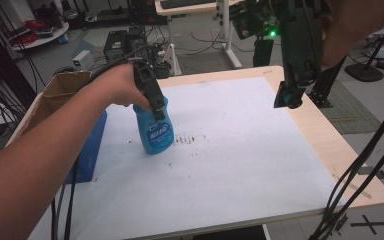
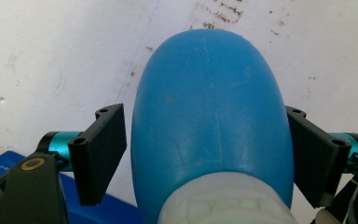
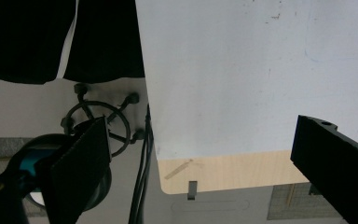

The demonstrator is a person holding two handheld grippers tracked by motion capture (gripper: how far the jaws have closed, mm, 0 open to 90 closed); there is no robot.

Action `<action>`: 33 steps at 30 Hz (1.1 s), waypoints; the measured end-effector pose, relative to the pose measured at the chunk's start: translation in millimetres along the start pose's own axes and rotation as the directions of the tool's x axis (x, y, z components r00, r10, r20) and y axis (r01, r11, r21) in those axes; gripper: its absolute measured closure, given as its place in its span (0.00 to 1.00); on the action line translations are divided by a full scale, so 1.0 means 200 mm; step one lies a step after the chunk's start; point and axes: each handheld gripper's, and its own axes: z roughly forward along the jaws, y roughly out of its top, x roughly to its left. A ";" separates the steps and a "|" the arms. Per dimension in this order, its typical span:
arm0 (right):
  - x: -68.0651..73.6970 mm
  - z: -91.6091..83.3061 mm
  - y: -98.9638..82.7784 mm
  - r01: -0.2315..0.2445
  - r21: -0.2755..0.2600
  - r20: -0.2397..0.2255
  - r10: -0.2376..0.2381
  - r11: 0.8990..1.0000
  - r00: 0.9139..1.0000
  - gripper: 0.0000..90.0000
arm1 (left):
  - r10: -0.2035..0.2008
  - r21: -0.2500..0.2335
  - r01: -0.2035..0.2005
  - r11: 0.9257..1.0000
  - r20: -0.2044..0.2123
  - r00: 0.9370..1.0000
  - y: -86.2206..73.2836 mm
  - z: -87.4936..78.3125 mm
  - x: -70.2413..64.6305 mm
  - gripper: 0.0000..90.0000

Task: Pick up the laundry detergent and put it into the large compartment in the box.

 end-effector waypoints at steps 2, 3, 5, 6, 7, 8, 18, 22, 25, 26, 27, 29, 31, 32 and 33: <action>0.00 0.00 0.00 -0.003 -0.001 0.000 0.003 1.000 1.000 0.04 | -0.003 0.001 0.003 1.000 0.001 1.000 0.00 0.00 0.00 0.26; 0.00 0.00 0.00 -0.003 0.001 -0.001 0.003 1.000 1.000 0.04 | -0.005 0.001 0.005 1.000 0.000 1.000 0.00 0.00 0.00 0.27; 0.00 0.01 0.00 -0.004 0.000 0.000 0.004 1.000 1.000 0.04 | -0.005 0.003 0.005 1.000 0.003 1.000 0.00 0.00 0.00 0.27; 0.00 0.01 0.00 -0.005 0.001 0.000 0.005 1.000 1.000 0.04 | -0.003 -0.001 0.003 1.000 0.006 1.000 0.00 0.00 0.00 0.29; -0.01 0.01 0.00 -0.001 -0.001 -0.002 0.001 1.000 1.000 0.04 | -0.002 0.001 0.002 1.000 0.007 1.000 0.00 0.00 0.00 0.30; -0.01 0.01 0.00 -0.004 0.001 -0.001 0.004 1.000 1.000 0.04 | -0.003 -0.002 0.003 1.000 0.005 1.000 0.00 0.00 0.00 0.30; -0.01 0.01 -0.01 -0.009 -0.003 -0.002 0.009 1.000 1.000 0.04 | -0.001 0.016 0.001 1.000 0.012 1.000 0.00 0.01 0.00 0.37; -0.01 0.01 -0.01 -0.006 -0.007 -0.002 0.006 1.000 1.000 0.04 | 0.000 0.013 0.000 1.000 0.015 1.000 0.00 0.00 0.00 0.39; -0.01 0.02 -0.01 -0.008 -0.008 -0.005 0.008 1.000 1.000 0.04 | -0.006 0.016 0.006 1.000 0.014 1.000 0.00 0.00 0.00 0.41; -0.01 0.02 -0.01 -0.008 -0.006 -0.004 0.008 1.000 1.000 0.04 | -0.005 0.017 0.004 1.000 0.015 1.000 0.00 0.00 0.00 0.41; -0.01 0.02 -0.01 -0.010 -0.005 -0.004 0.010 1.000 1.000 0.04 | -0.011 0.014 0.011 1.000 0.017 1.000 0.00 0.00 0.00 0.41; -0.01 0.02 -0.01 -0.010 -0.005 -0.005 0.010 1.000 1.000 0.04 | -0.014 0.014 0.014 1.000 0.017 1.000 0.00 0.00 0.00 0.41; -0.02 0.02 -0.01 -0.008 -0.007 -0.006 0.008 1.000 1.000 0.04 | -0.014 0.014 0.014 1.000 0.017 1.000 0.00 0.00 0.00 0.41; -0.02 0.03 -0.01 -0.008 -0.004 -0.008 0.008 1.000 1.000 0.04 | -0.014 0.017 0.014 1.000 0.011 1.000 0.00 0.00 0.00 0.42; -0.02 0.03 -0.01 -0.008 -0.004 -0.009 0.008 1.000 1.000 0.04 | -0.016 0.018 0.016 1.000 0.009 1.000 0.00 0.00 -0.01 0.42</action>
